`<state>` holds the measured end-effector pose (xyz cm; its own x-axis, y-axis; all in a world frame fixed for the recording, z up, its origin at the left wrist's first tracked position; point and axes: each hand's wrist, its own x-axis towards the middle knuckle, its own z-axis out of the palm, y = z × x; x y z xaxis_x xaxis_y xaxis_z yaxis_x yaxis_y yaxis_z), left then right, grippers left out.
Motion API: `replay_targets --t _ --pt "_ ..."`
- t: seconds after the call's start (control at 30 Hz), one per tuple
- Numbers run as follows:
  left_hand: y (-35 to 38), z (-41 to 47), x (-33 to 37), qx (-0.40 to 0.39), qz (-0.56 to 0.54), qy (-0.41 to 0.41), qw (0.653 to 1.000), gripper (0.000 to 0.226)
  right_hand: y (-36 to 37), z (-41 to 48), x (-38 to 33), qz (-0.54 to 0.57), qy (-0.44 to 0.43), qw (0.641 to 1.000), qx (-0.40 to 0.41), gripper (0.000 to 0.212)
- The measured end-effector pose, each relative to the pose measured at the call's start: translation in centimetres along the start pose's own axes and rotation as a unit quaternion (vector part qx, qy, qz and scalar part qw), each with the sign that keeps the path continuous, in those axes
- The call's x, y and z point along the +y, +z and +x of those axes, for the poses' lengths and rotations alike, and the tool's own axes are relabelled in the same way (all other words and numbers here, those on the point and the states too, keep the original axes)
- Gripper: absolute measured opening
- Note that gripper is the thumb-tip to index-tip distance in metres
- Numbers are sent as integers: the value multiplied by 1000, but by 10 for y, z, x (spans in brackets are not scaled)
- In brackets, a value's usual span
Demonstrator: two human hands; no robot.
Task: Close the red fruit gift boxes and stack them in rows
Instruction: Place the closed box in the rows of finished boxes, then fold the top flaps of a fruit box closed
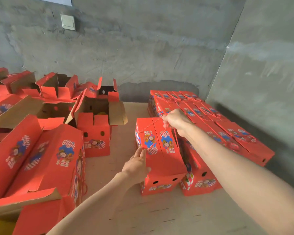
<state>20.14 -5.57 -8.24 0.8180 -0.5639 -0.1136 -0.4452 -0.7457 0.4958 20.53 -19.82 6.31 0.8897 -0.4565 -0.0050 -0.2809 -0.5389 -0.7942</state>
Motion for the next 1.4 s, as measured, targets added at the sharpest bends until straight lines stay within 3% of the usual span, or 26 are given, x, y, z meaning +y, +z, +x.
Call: replay_targets --t 0.1,0.2,0.3,0.4,0.43,0.6,0.77,1.0,1.17,1.4 --pt "7 9 -11 4 -36 0 999 62 3 -8 42 -197 -29 980 1 17" --pt "7 14 -16 18 -55 7 998 49 20 -34 97 -347 -103 930 -66 66" --pt "4 19 -17 31 -52 -5 998 50 47 -51 139 -395 -176 896 -101 74" --pt "1 25 -18 43 -27 -3 999 55 69 -45 155 -513 -184 832 -102 91" --pt "1 27 -19 47 -11 5 999 52 74 -39 157 -525 -182 825 -99 93" --pt "-3 51 -22 81 57 13 995 36 88 2 155 -510 -179 834 -108 85" --pt "-17 81 -36 78 37 16 996 43 92 60 150 -472 -205 852 -94 90" --pt "-79 147 -83 219 111 -54 968 35 110 173 139 -459 -227 858 -42 84" --pt "-112 189 -118 201 180 -145 952 46 139 254 113 -361 -141 921 30 77" --pt "-108 223 -144 162 142 -190 958 42 178 315 125 -368 -185 911 -3 81"
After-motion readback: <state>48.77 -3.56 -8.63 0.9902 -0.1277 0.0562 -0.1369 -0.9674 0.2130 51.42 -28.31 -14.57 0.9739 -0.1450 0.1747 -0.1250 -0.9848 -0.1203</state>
